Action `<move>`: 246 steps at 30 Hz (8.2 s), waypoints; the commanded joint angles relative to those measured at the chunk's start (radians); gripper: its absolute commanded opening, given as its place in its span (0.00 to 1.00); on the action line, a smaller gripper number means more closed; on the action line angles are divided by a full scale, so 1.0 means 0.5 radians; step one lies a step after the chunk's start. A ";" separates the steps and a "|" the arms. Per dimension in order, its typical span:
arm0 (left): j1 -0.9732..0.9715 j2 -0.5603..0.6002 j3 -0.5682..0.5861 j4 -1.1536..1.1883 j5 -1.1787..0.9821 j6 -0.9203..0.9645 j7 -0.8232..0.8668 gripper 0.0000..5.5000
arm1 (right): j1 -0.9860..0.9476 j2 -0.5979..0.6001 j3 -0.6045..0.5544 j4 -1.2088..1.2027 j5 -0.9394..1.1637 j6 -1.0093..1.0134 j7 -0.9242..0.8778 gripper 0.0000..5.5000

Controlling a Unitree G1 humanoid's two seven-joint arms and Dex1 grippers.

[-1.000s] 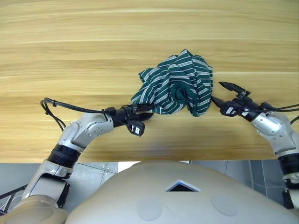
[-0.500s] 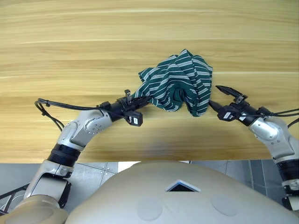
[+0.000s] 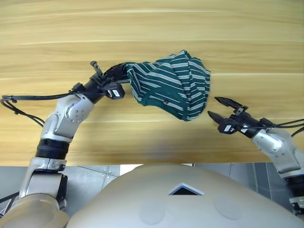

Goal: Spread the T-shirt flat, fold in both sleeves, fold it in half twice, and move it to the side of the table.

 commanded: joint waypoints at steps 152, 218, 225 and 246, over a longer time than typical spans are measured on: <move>-0.042 -0.062 -0.003 0.349 -0.050 0.030 0.398 0.00 | -1.435 0.770 0.809 2.008 -0.267 -0.248 -1.029 0.22; -2.429 -0.292 0.318 2.322 -0.882 0.203 0.965 0.00 | -3.284 0.873 0.007 2.625 0.485 0.185 -1.757 0.00; -1.488 -0.191 0.046 2.249 -0.534 -0.377 0.860 0.00 | -2.365 0.637 0.173 2.460 0.342 -0.428 -1.055 0.00; 0.491 0.039 -0.117 0.560 -0.920 -0.405 -0.090 0.19 | -0.536 0.022 0.380 0.747 0.196 -0.141 0.002 0.11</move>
